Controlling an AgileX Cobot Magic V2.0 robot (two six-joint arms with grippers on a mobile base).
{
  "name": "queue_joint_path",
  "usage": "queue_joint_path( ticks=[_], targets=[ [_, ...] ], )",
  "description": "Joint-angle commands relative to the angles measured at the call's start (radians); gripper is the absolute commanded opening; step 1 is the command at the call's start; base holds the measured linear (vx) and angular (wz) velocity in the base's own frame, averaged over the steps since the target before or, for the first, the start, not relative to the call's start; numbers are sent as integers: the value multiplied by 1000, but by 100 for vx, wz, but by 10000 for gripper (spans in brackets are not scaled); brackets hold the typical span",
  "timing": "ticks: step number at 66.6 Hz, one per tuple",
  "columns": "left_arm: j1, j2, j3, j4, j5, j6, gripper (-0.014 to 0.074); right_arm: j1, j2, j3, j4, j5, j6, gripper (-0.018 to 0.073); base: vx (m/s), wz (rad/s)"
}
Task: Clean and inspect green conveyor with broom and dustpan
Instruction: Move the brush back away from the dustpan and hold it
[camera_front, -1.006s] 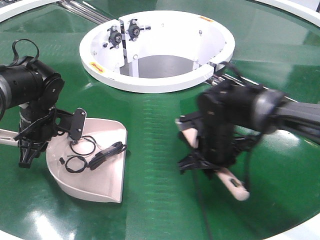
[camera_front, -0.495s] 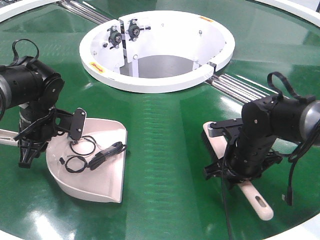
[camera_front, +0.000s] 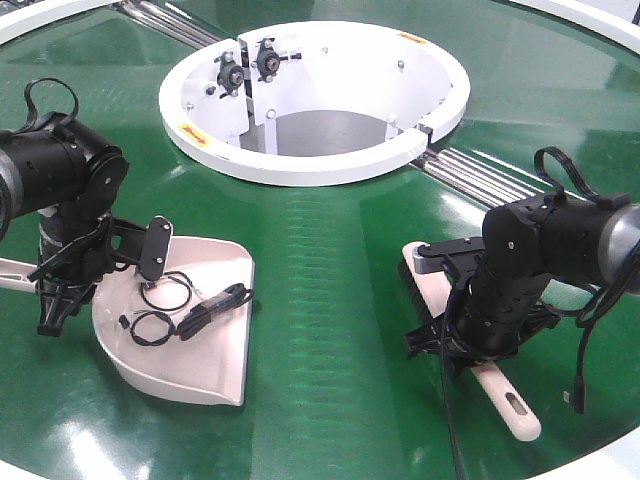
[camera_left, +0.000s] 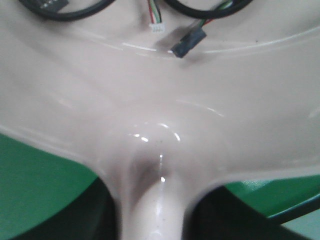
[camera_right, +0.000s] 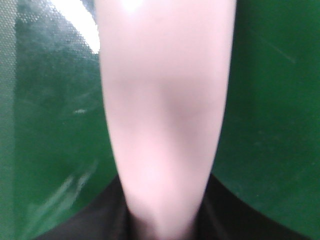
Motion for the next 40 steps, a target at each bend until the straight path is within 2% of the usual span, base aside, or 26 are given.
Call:
queue_joint_path(
  ticks=[1,40],
  targets=[
    [-4,-59,-25,15,21,-12,-6,-3,-47,-16,-4,20,-13,20,0,0],
    [-4,-59,-25,15,21,-12,-6,-3,-47,-16,52,39,-6,20,0,0]
  ],
)
